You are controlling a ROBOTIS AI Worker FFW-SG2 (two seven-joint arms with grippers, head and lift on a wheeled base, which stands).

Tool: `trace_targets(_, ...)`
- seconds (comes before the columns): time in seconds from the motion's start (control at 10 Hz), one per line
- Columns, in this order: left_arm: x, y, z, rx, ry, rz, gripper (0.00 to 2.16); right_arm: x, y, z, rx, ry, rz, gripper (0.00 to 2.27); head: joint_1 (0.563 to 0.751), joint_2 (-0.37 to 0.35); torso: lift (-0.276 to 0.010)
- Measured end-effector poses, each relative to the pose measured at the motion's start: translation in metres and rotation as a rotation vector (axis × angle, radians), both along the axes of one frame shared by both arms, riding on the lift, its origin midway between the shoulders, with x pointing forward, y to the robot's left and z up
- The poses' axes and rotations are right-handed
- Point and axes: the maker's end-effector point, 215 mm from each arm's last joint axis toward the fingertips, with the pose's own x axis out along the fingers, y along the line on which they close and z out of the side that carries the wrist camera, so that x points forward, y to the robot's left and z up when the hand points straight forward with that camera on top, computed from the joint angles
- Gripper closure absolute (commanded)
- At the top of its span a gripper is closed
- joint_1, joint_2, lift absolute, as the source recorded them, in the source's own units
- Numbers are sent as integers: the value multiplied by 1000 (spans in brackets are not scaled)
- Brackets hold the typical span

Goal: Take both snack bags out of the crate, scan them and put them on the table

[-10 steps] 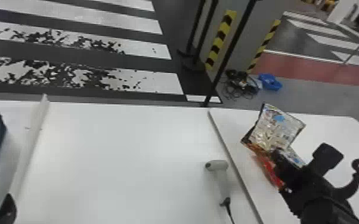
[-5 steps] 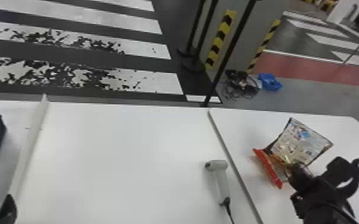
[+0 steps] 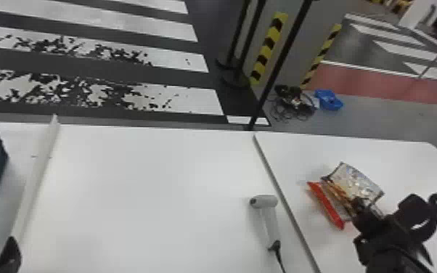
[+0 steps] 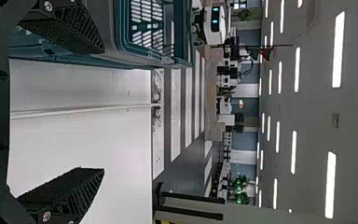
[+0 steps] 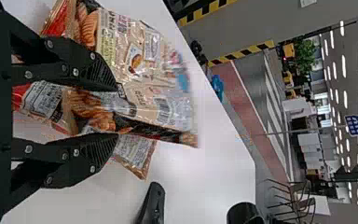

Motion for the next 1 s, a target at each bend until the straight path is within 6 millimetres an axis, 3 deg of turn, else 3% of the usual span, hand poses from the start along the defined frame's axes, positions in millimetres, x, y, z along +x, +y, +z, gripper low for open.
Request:
trace_targets(0.3, 0, 1, 1, 0, -1, 2, 97, -10, -15, 15, -55, -32, -50, 53, 695, -350, -92)
trace_targets(0.6, 0, 0, 1, -2, -1, 1, 97, 10, 5, 59, -165, -143, 38, 53, 695, -350, -92)
trace_targets(0.7, -1, 0, 1, -2, -1, 2, 97, 21, 21, 75, -215, -168, 75, 53, 695, -350, -92)
trace_targets(0.8, -1, 1, 2, -1, -1, 4, 97, 36, 52, 92, -285, -186, 139, 53, 695, -350, -92)
trace_targets(1.0, -1, 0, 3, -2, -4, 4, 97, 65, 138, 111, -408, -212, 299, 43, 695, -350, -92)
